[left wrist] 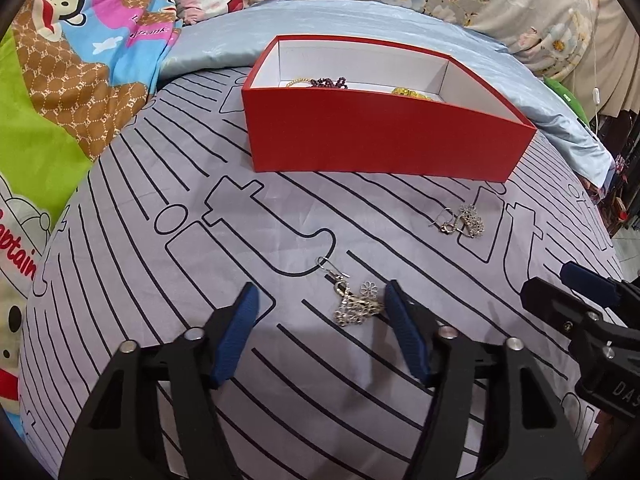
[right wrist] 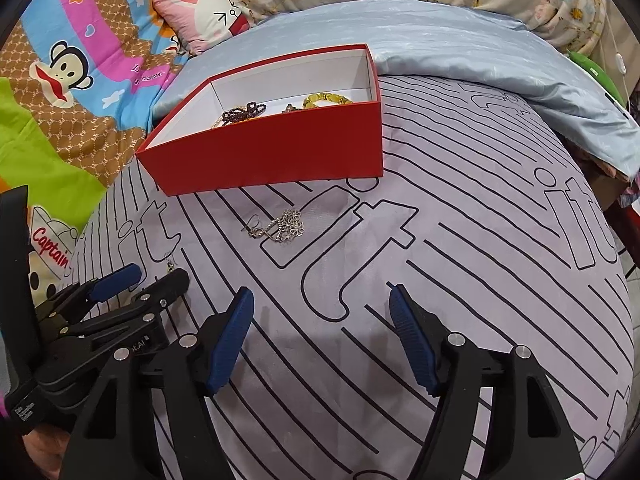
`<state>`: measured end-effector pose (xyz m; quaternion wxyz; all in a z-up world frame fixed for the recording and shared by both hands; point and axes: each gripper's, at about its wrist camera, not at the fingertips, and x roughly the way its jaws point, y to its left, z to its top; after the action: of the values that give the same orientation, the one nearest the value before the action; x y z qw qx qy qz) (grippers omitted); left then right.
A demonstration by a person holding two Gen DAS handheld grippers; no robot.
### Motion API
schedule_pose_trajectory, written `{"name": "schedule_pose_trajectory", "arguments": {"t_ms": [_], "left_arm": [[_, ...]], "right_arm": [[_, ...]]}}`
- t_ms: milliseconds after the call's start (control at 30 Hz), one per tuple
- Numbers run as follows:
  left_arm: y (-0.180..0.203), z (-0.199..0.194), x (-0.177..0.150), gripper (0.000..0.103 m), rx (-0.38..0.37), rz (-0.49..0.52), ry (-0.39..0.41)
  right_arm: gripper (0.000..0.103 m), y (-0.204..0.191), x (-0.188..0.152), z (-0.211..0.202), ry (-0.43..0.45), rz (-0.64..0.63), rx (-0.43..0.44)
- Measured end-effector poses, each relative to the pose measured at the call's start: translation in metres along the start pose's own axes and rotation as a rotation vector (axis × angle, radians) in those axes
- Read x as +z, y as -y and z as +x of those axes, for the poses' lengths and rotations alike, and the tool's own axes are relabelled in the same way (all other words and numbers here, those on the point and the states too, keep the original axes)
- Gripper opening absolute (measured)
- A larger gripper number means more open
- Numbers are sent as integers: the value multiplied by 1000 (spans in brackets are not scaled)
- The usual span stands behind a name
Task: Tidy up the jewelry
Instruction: 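Grasp the silver pendant chain with the left tool, then grasp the second silver pendant with the right tool while the left tool lifts its pendant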
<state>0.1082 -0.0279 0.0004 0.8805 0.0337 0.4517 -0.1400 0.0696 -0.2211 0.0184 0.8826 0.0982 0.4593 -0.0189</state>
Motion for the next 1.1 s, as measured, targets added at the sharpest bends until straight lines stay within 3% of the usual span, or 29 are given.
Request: {"name": "schedule_pose_trajectory", "arguments": {"t_ms": [100, 167, 233, 300, 333, 467, 733, 967, 1100], "left_arm": [[0, -1, 0, 42, -11, 4, 7], [0, -2, 0, 27, -30, 1, 7], [-3, -2, 1, 17, -51, -8, 3], [-5, -3, 1, 14, -63, -13, 1], [-5, -3, 0, 6, -68, -15, -1], [-14, -5, 0, 6, -72, -42, -5], [-25, -5, -2, 6, -63, -61, -8], [-28, -5, -3, 6, -68, -68, -11], [-28, -5, -3, 6, -68, -68, -10]], "right_arm": [[68, 0, 0, 1, -2, 0, -2], [68, -1, 0, 2, -2, -5, -1], [68, -2, 1, 2, -2, -10, 0], [68, -4, 1, 3, -4, -14, 0], [68, -5, 2, 4, -5, -16, 2], [67, -10, 5, 8, -8, -26, 13], [47, -27, 19, 26, -19, -88, 31], [46, -32, 33, 44, -26, -91, 31], [35, -34, 35, 48, -17, -104, 19]]}}
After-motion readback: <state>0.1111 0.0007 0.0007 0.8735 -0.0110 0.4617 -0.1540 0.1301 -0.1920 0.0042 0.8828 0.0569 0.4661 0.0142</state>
